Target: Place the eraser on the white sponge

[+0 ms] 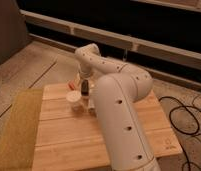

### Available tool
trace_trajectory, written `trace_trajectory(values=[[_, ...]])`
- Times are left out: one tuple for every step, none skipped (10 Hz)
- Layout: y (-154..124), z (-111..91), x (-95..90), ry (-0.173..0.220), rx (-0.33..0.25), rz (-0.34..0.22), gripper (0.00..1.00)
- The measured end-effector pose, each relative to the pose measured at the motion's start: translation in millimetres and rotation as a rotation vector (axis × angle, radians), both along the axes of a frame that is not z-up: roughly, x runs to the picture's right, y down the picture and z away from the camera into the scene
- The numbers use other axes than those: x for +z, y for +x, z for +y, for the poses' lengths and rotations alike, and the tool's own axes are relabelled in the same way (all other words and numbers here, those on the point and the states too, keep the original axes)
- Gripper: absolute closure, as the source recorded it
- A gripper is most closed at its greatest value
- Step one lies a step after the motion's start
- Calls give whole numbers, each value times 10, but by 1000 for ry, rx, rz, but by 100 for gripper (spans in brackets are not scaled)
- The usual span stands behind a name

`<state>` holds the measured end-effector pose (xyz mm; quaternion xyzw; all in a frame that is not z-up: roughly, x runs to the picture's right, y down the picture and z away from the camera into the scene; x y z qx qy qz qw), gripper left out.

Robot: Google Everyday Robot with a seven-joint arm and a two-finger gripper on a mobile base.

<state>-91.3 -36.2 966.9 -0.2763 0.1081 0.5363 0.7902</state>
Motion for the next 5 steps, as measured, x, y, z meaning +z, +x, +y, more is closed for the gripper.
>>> trace_trajectory(values=[[-6,45,53,-19,-8,-2,35],[-21,70,103,-35,-17,-5,35],[-26,80,116,-40,-21,-5,35],[-99,121,186,-64,-39,-12,35],[-133,159,240,-82,-47,-14,35]])
